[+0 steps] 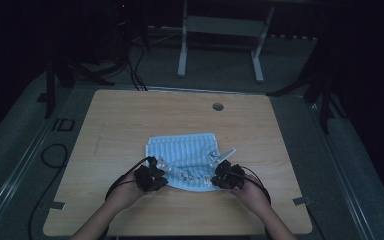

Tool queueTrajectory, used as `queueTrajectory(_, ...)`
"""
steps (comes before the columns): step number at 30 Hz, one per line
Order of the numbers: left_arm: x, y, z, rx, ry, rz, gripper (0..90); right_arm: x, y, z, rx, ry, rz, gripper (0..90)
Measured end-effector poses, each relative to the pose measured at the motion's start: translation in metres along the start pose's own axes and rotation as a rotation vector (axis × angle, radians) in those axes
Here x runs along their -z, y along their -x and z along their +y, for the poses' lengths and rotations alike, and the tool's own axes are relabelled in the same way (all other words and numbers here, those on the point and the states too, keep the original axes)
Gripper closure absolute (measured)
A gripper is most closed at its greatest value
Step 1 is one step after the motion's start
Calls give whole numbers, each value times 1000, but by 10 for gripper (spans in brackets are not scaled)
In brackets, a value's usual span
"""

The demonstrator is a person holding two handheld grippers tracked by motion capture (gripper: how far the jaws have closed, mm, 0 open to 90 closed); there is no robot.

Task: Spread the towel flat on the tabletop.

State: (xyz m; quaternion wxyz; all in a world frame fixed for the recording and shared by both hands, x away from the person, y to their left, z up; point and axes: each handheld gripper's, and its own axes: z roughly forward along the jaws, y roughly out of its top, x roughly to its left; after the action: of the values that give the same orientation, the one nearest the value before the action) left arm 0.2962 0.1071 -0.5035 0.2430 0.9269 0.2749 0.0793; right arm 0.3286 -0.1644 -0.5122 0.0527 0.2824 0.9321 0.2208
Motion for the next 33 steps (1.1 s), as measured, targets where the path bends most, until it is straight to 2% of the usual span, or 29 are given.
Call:
queueTrajectory(4, 28, 22, -3, -66, 8, -4, 870, 24, -13, -7, 13, 47, 24, 864)
queueTrajectory(5, 34, 28, -5, -75, 8, -13, 869, 37, -21, -13, 14, 72, 53, 863)
queueTrajectory(6, 39, 33, -8, -82, 11, -29, 869, 37, -21, -13, 14, 72, 53, 863)
queueTrajectory(8, 48, 44, -13, -93, 13, -33, 869, 50, -32, -21, 24, 92, 66, 863)
queueTrajectory(9, 48, 44, -13, -93, 13, -33, 868, 50, -32, -21, 24, 92, 66, 863)
queueTrajectory(10, 57, 53, -20, -97, 30, -50, 868, 57, -38, -26, 25, 102, 79, 862)
queueTrajectory(11, 60, 58, -23, -93, 34, -62, 868, 68, -50, -35, 35, 124, 97, 862)
queueTrajectory(12, 64, 68, -30, -84, 38, -117, 867, 78, -63, -44, 45, 128, 112, 861)
queueTrajectory(13, 64, 68, -30, -84, 38, -117, 867, 78, -63, -44, 45, 128, 112, 861)
queueTrajectory(14, 63, 80, -38, -77, 28, -160, 866, 88, -77, -54, 60, 141, 107, 851)
queueTrajectory(15, 63, 80, -38, -77, 28, -160, 865, 88, -77, -54, 60, 141, 107, 851)
queueTrajectory(16, 61, 86, -41, -92, 4, -199, 865, 91, -82, -59, 56, 146, 115, 838)
queueTrajectory(17, 55, 97, -47, -96, -27, -268, 858, 90, -91, -68, 51, 111, 178, 759)
queueTrajectory(18, 55, 97, -47, -96, -27, -268, 848, 90, -91, -68, 51, 111, 178, 759)
queueTrajectory(19, 52, 101, -50, -94, -32, -313, 811, 81, -100, -78, 68, 34, 239, 736)
queueTrajectory(20, 50, 102, -51, -96, -39, -356, 811, 81, -100, -78, 68, 34, 239, 704)
queueTrajectory(21, 50, 102, -52, -103, -33, -374, 791, 78, -103, -82, 78, 24, 261, 679)
queueTrajectory(22, 52, 100, -51, -99, -27, -373, 773, 76, -101, -85, 72, 22, 274, 679)
queueTrajectory(23, 59, 87, -46, -88, 3, -333, 702, 78, -90, -86, 50, 43, 235, 676)
queueTrajectory(24, 59, 87, -46, -88, 3, -333, 691, 78, -90, -86, 50, 43, 235, 676)
queueTrajectory(25, 64, 79, -43, -91, 12, -299, 666, 84, -72, -82, -3, 88, 228, 672)
queueTrajectory(26, 67, 69, -39, -82, 33, -256, 666, 84, -72, -82, -3, 88, 228, 672)
queueTrajectory(27, 69, 56, -34, -69, 51, -228, 607, 88, -50, -74, -29, 118, 167, 651)
queueTrajectory(28, 69, 42, -29, -46, 71, -207, 607, 88, -50, -74, -29, 118, 167, 651)
queueTrajectory(29, 68, 27, -24, -35, 91, -177, 601, 89, -38, -69, -42, 133, 132, 652)
queueTrajectory(30, 64, 12, -18, 6, 101, -152, 572, 87, -24, -64, -67, 140, 114, 653)
queueTrajectory(32, 51, -19, -4, 30, 102, -103, 571, 80, 3, -51, -100, 160, 64, 654)
queueTrajectory(33, 46, -29, 1, 43, 99, -104, 554, 69, 30, -38, -146, 162, 41, 653)
